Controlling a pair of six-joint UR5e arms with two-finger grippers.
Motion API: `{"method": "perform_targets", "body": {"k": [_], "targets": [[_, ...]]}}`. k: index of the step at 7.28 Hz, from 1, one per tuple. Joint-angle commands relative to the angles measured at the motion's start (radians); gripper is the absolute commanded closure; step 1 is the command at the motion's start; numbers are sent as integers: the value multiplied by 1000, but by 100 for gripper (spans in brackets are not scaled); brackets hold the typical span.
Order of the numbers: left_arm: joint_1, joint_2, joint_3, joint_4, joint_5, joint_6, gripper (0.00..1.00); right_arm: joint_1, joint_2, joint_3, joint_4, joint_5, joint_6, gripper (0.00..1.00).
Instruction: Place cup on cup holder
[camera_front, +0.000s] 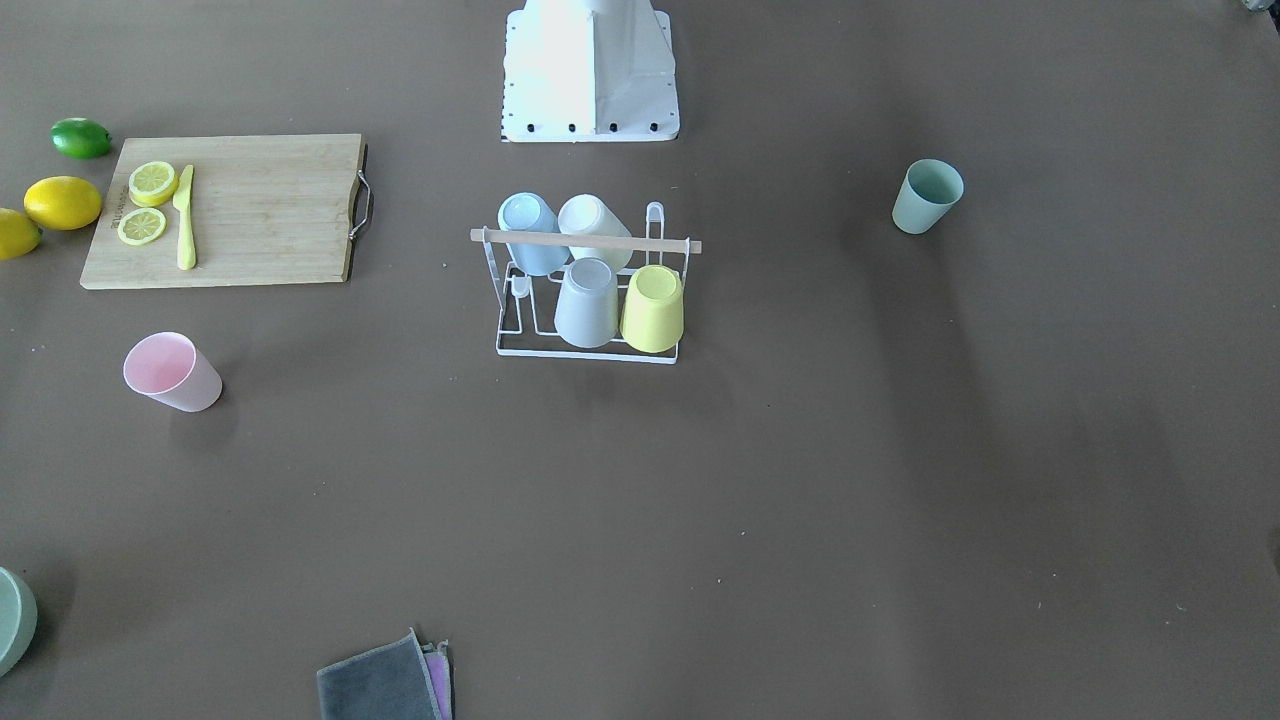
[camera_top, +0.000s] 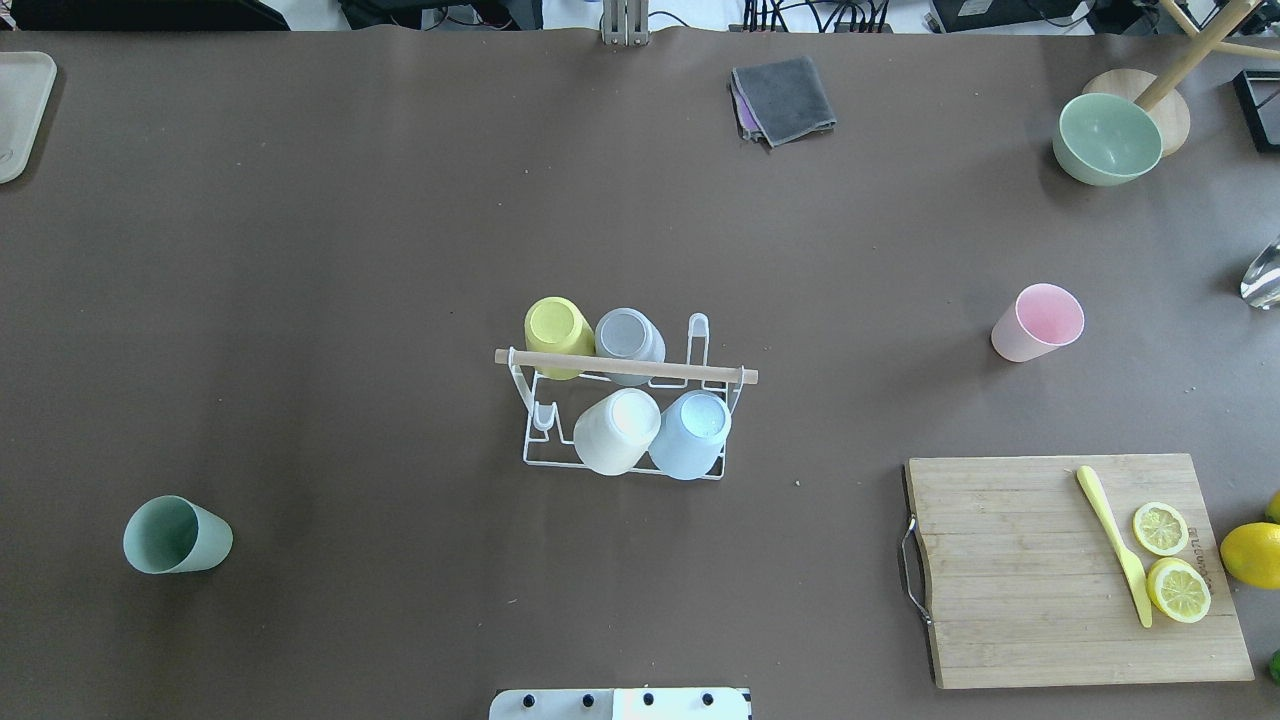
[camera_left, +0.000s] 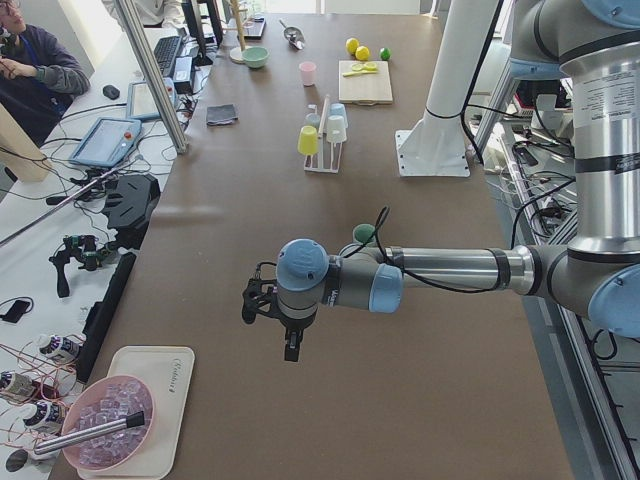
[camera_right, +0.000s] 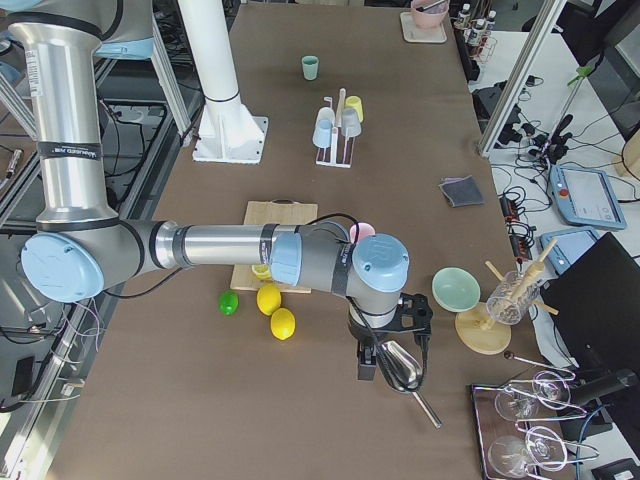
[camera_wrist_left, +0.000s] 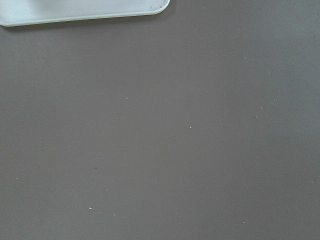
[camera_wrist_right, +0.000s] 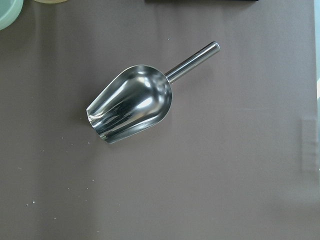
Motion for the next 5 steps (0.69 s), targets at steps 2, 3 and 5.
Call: {"method": "perform_targets", "body": {"k": [2, 3, 5], "targets": [[4, -62, 8, 85, -8, -1, 2, 0, 1, -7, -1, 18, 60, 0], [6, -94, 0, 166, -65, -1, 2, 0, 1, -12, 1, 25, 60, 0], [81, -210, 9, 359, -88, -1, 2, 0, 1, -6, 2, 25, 56, 0]]}}
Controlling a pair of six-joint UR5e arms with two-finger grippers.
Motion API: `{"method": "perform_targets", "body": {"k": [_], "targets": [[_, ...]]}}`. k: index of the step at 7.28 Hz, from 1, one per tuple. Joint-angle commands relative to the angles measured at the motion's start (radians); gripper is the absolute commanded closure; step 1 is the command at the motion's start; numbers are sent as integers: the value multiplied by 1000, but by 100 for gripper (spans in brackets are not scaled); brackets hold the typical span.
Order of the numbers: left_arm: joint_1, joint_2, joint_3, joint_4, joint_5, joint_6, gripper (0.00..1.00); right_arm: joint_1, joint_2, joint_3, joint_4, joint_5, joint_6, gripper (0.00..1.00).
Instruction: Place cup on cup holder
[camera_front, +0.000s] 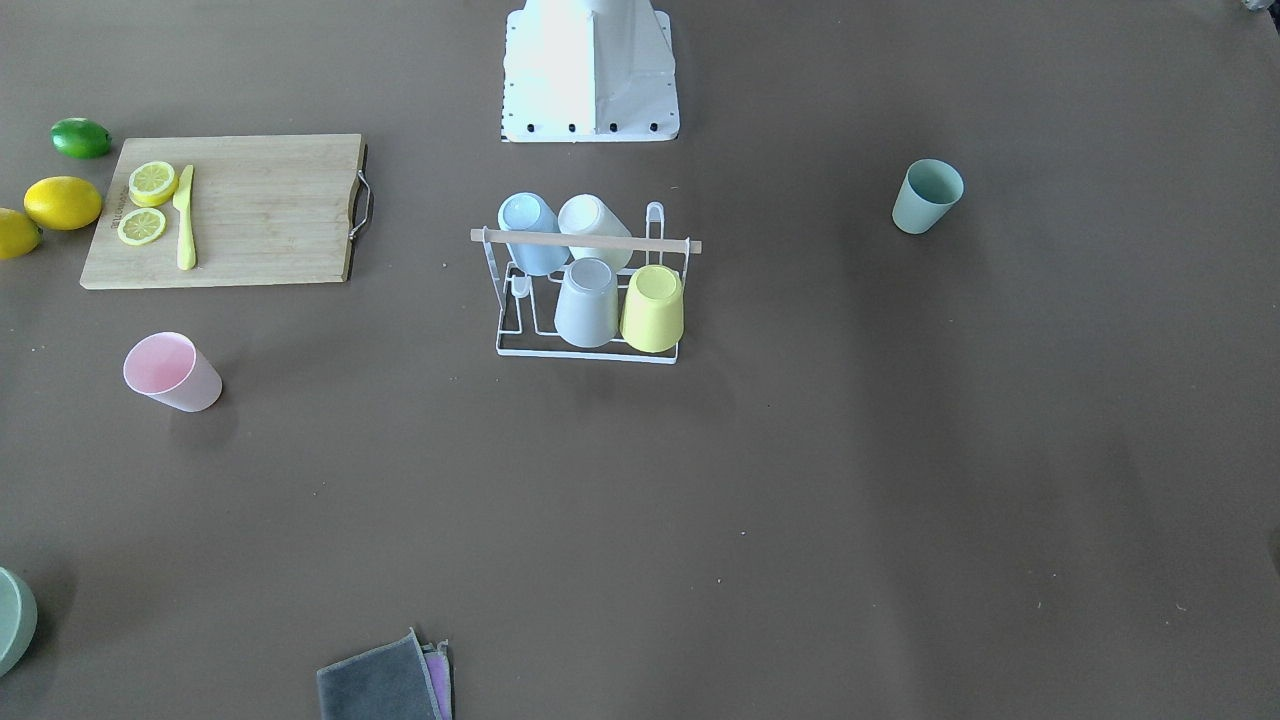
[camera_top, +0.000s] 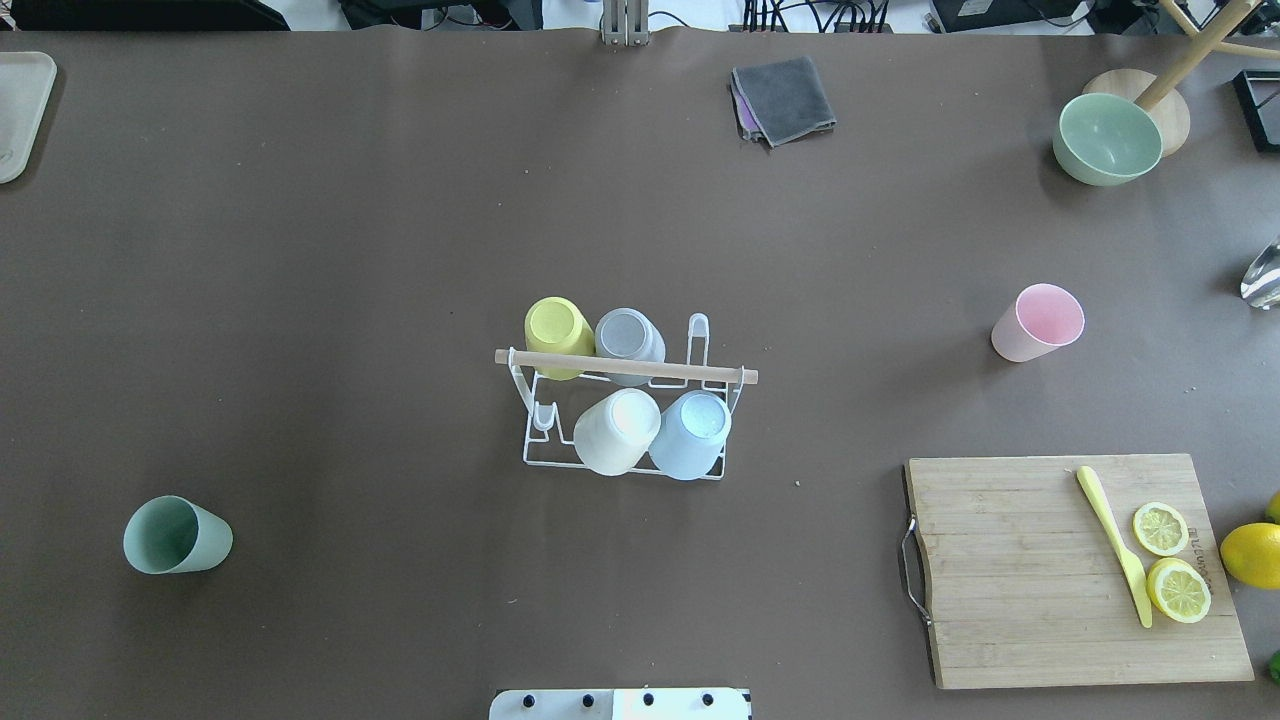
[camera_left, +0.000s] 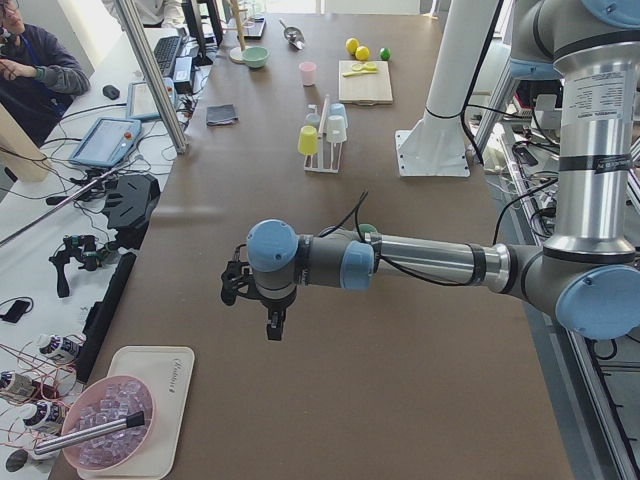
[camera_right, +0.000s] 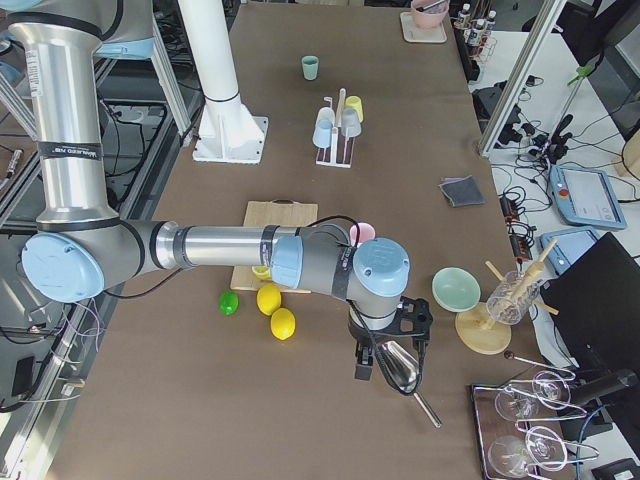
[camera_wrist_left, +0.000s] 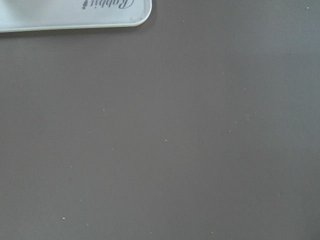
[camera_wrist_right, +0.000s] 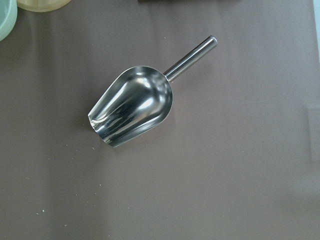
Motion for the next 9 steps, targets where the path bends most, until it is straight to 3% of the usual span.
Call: {"method": "perform_targets", "body": {"k": [1, 3, 6, 9], "targets": [[87, -140, 14, 262, -16, 0, 2, 0, 3, 13, 0, 4, 2, 0], [124, -240, 37, 505, -19, 2, 2, 0, 7, 13, -5, 9, 1, 0], [253, -329, 184, 588, -51, 2, 2, -49, 32, 7, -26, -3, -2, 0], [357, -339, 248, 653, -150, 35, 2, -113, 98, -44, -60, 0, 2, 1]]}}
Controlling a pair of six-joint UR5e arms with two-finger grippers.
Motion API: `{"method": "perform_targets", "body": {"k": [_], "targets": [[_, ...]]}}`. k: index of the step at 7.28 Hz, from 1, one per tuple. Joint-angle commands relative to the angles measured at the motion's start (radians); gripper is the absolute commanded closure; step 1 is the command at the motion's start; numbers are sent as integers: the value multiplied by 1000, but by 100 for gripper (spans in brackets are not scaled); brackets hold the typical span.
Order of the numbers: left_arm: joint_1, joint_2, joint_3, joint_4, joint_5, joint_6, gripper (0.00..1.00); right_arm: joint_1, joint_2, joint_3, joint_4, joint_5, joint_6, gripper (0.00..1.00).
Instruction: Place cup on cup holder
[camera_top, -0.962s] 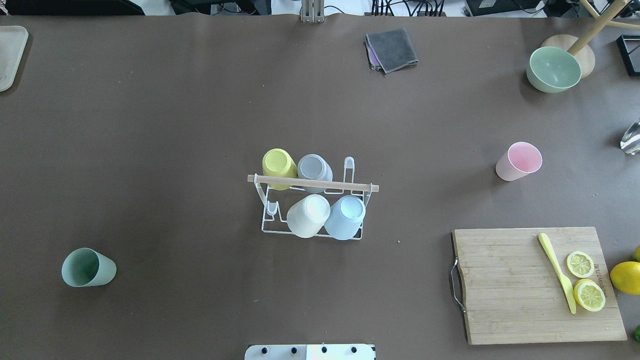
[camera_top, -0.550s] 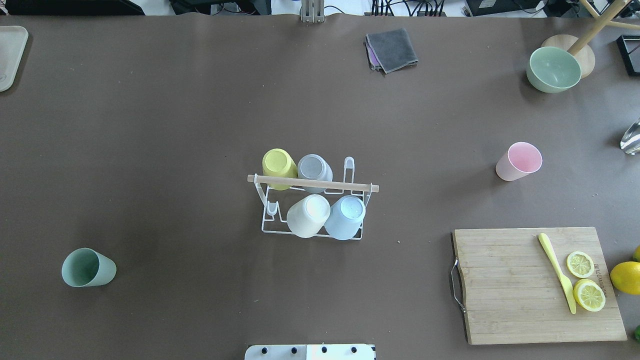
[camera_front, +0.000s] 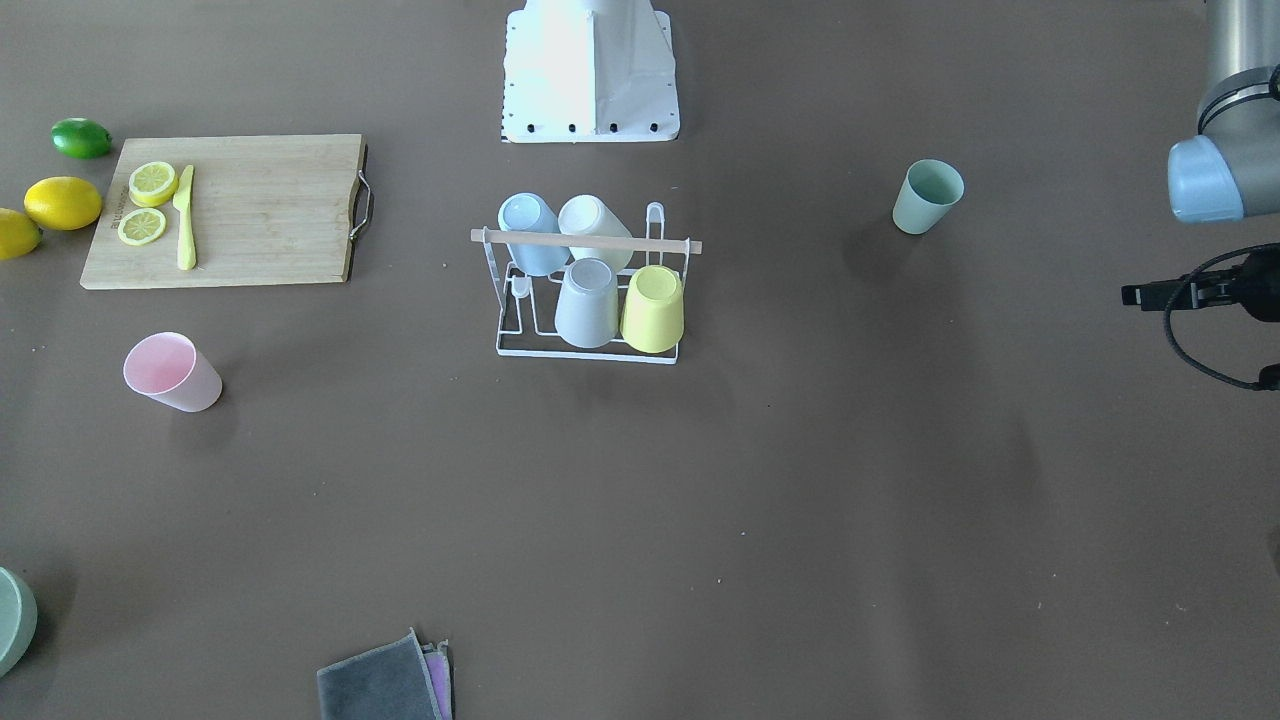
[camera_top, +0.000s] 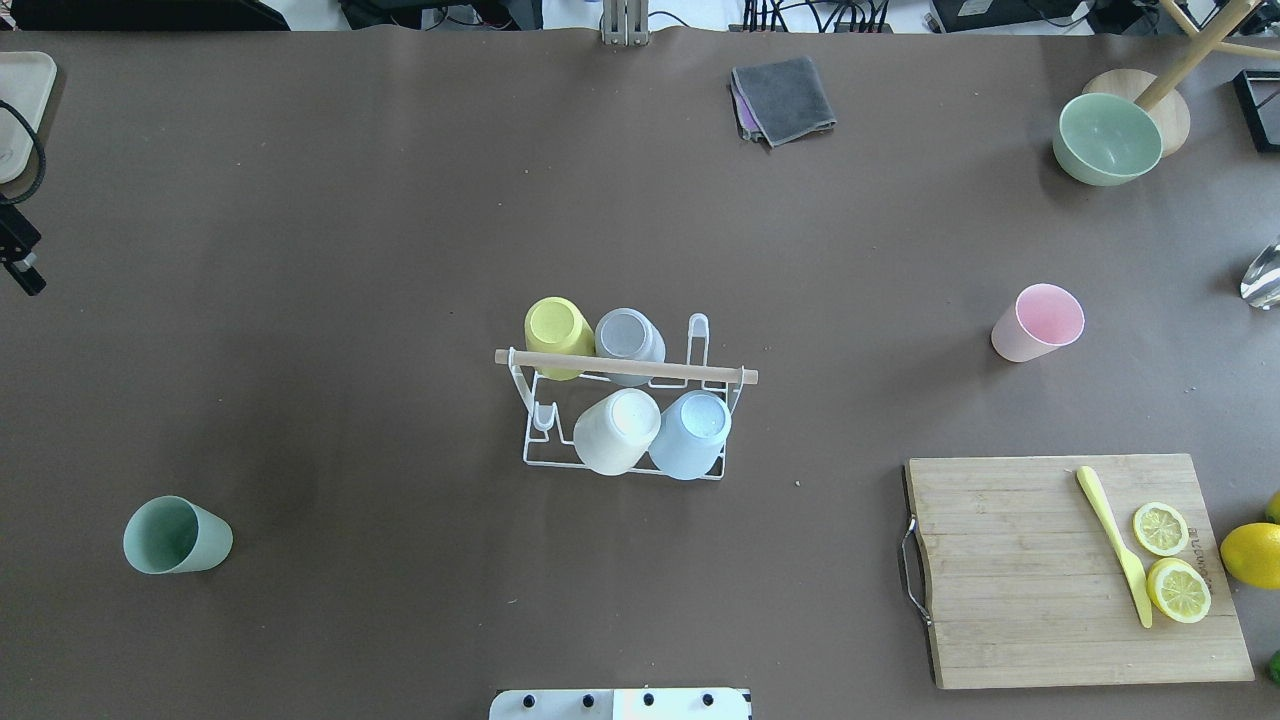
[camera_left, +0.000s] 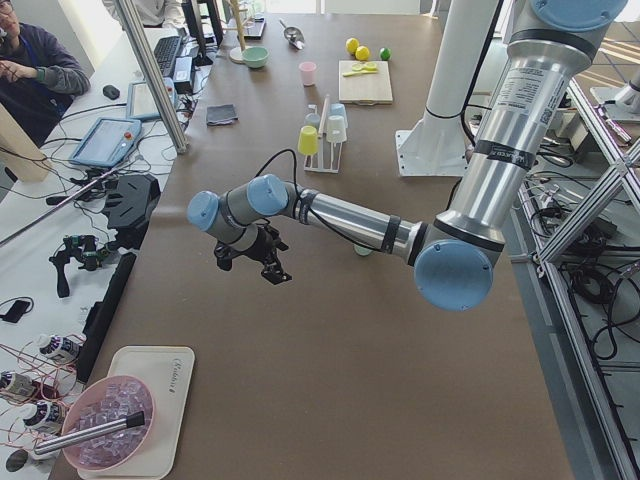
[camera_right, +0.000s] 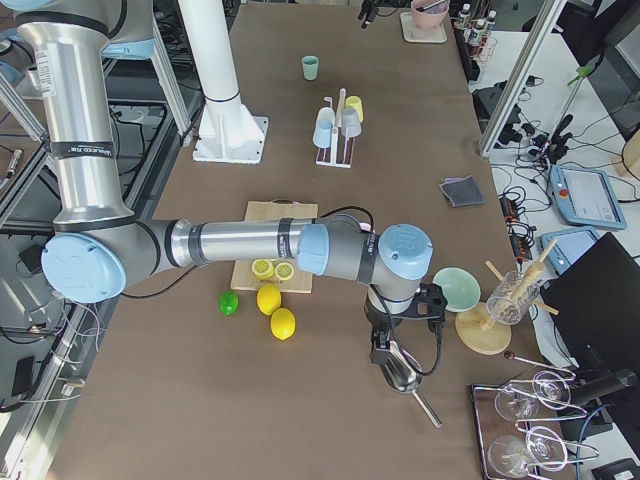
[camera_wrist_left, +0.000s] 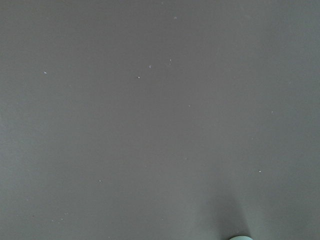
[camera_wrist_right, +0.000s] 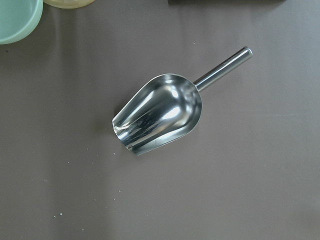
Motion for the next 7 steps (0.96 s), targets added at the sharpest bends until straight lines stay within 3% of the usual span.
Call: {"method": "perform_targets", "body": {"k": [1, 2, 5, 7], "targets": [[78, -4, 66, 60, -98, 84, 3, -77, 101, -11, -137, 3, 32, 3], [111, -7, 66, 94, -109, 89, 3, -143, 219, -24, -312, -3, 52, 3], [216, -6, 65, 111, -176, 89, 3, -283, 393, -111, -379, 7, 237, 4], [278, -7, 60, 154, -196, 100, 3, -376, 570, -248, -492, 38, 253, 4]]}}
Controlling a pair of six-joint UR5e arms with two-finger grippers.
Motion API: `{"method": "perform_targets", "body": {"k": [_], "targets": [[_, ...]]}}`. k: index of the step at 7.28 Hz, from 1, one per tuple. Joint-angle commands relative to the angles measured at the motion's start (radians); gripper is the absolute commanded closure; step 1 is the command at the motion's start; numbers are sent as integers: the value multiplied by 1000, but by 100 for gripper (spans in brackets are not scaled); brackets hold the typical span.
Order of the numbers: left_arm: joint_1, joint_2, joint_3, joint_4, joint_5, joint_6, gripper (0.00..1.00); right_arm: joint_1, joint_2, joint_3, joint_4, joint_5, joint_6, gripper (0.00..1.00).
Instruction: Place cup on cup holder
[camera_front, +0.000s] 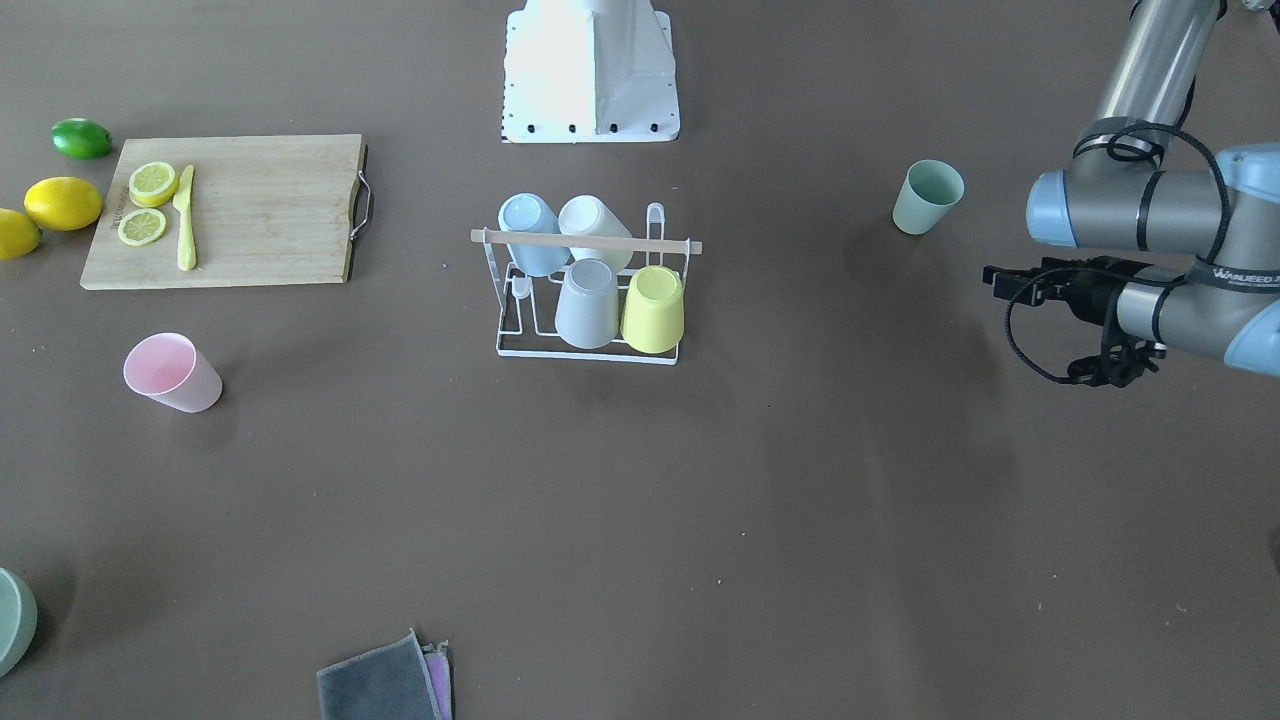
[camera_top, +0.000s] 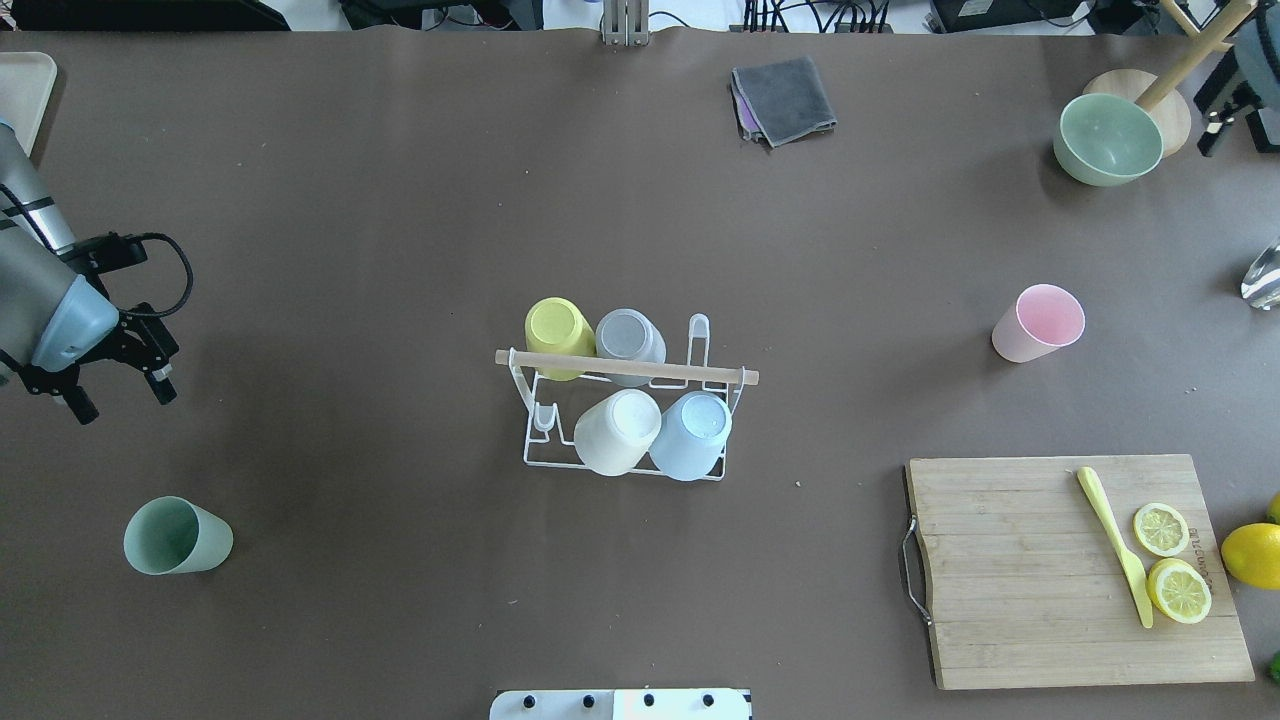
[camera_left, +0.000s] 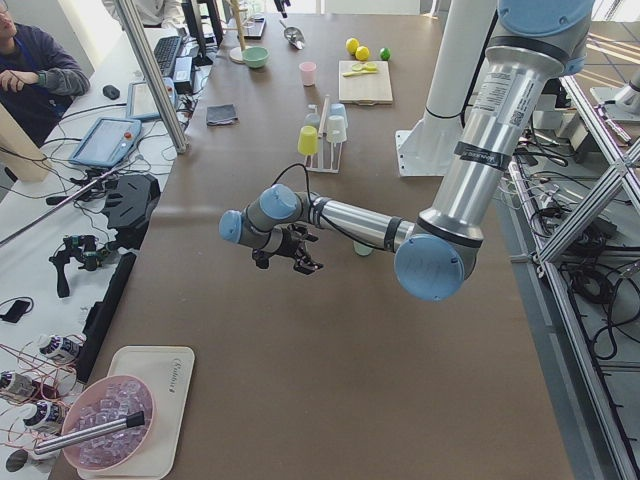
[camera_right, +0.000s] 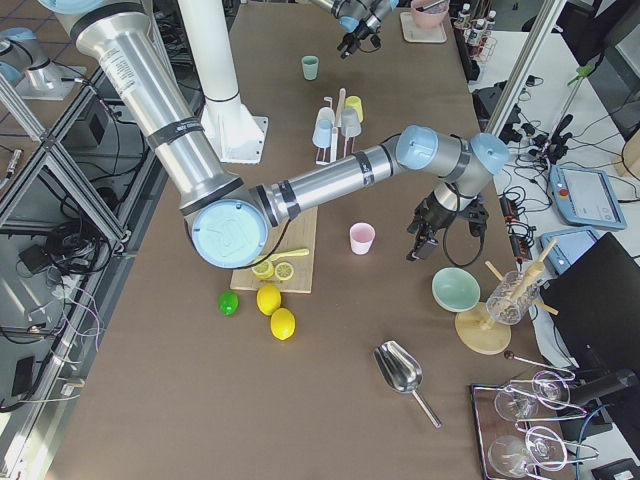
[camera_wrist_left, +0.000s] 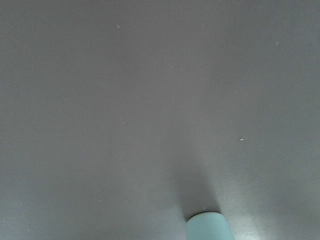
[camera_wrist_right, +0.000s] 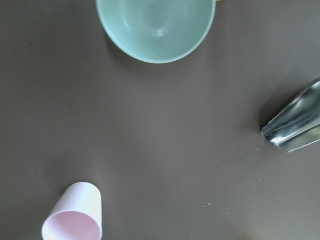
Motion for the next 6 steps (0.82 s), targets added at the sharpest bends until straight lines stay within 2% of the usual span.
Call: {"method": "perform_targets", "body": {"k": [1, 3, 6], "targets": [[63, -1, -5, 68, -40, 34, 3, -103, 128, -119, -68, 9, 7, 4], [91, -1, -9, 108, -52, 36, 3, -163, 118, -162, -79, 20, -59, 4], [117, -9, 0, 141, -66, 39, 3, -228, 114, -229, -56, 17, -341, 4]]}}
